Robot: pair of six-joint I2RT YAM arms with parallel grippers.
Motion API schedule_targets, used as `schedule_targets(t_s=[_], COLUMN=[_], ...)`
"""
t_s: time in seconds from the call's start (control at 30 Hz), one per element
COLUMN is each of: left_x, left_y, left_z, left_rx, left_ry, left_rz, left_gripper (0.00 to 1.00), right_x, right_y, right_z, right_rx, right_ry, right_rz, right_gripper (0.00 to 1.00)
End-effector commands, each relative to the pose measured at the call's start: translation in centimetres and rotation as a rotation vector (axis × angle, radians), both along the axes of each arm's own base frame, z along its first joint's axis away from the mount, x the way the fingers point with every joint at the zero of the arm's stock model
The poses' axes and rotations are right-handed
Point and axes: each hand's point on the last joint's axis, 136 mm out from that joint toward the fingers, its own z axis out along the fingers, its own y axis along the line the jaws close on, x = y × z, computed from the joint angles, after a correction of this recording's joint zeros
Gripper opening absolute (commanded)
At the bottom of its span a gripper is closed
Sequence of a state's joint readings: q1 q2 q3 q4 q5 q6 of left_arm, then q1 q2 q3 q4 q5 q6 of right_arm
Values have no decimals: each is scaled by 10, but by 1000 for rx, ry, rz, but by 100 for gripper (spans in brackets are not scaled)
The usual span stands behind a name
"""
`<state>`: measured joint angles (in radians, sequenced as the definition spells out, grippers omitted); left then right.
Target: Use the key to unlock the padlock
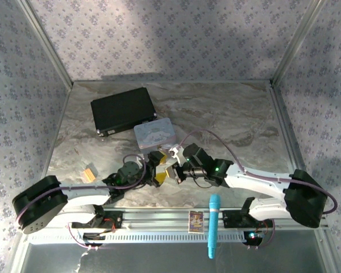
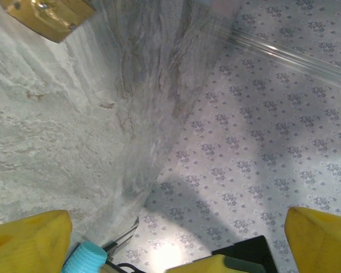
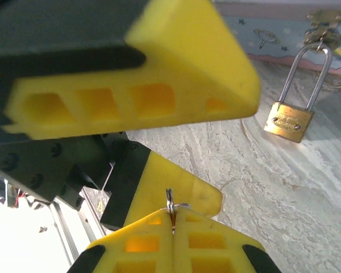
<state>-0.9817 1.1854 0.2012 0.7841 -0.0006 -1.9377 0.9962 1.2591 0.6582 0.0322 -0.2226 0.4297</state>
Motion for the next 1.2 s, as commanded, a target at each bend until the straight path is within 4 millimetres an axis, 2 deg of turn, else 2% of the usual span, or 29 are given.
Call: schedule_targets(t_s=[0.0,0.1,0.2,0.37,0.43,0.53,0.6,0.7,1.03,1.1,1.17], left_x=[5,7,7,6,5,4,5,7,6,6,6], left_y=[-12,-13,-9,3,3,-5,-9,-9,-4,-2,1], left_z=[26,31,24,10,8,17,23,26,20,17,13], left_rx=[-49,-71,-58,-28,-17,-27,-44,-59,-50,-41,-33], left_ry=[-48,-63,-48,-20,-17,-35,-48,-58,-41,-35,-28], left_rz=[-24,-17,-2,30,23,-14,-24,-13,-4,5,16], left_gripper=[96,98,94,82,83,92,94,93,95,92,86], right_x=[4,3,1,0,1,3,3,1,4,4,3], right_y=[14,18,15,7,6,12,19,27,32,32,32], right_z=[9,9,8,5,7,10,12,11,13,12,12], right_rx=[33,35,32,31,34,50,58,56,85,84,87], right_ry=[-11,-9,-6,-3,-7,-10,-6,-1,2,4,10], right_rz=[2,10,6,-16,-21,-17,-2,18,2,-2,4], right_gripper=[0,0,0,0,0,0,0,0,0,0,0])
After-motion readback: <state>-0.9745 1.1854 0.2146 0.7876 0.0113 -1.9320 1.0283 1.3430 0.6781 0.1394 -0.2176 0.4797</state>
